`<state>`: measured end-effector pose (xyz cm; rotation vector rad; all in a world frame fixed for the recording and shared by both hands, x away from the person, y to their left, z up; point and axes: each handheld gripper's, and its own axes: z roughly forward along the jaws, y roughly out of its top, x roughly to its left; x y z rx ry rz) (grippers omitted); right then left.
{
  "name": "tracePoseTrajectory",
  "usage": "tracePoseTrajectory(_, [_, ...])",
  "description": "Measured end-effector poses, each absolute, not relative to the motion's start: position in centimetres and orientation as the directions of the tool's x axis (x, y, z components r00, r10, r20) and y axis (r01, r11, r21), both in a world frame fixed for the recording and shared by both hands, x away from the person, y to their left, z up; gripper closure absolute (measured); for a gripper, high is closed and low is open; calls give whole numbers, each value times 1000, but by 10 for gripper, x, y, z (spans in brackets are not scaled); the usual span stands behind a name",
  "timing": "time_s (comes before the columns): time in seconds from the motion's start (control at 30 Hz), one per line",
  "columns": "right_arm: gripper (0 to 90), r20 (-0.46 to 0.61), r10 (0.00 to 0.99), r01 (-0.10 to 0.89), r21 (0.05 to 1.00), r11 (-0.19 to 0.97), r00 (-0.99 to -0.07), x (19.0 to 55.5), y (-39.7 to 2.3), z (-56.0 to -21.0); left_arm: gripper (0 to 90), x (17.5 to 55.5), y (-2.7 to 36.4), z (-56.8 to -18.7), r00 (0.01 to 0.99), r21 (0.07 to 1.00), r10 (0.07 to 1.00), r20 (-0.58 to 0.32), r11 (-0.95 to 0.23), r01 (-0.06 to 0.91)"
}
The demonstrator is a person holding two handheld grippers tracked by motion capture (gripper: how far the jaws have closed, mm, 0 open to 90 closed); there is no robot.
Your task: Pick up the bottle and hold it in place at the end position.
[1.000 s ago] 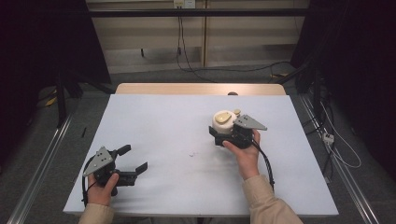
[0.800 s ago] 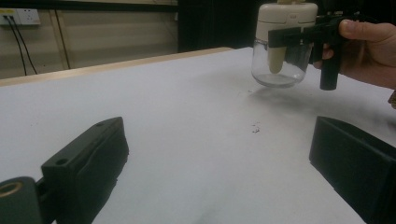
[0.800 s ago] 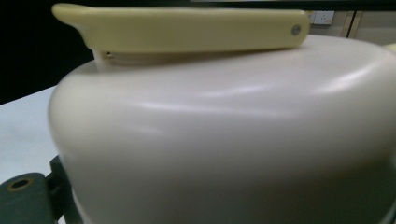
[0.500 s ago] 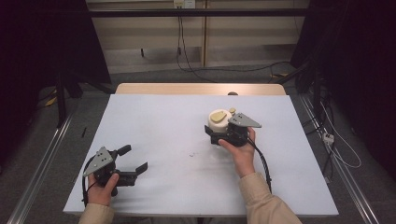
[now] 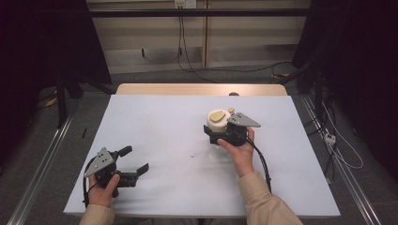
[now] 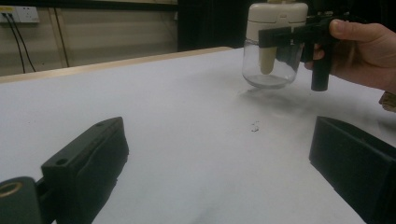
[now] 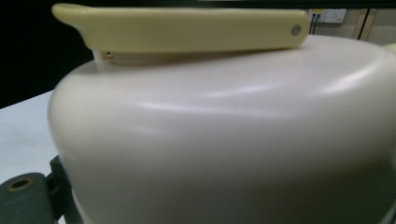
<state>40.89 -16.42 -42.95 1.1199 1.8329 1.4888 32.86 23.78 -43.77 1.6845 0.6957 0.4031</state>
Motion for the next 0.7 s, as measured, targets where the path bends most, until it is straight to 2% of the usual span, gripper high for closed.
tracePoseTrajectory(0.7, [61, 108, 838, 281, 958, 56, -534, 416, -155, -432, 40, 327, 242, -438, 759, 968, 642, -108, -106, 228])
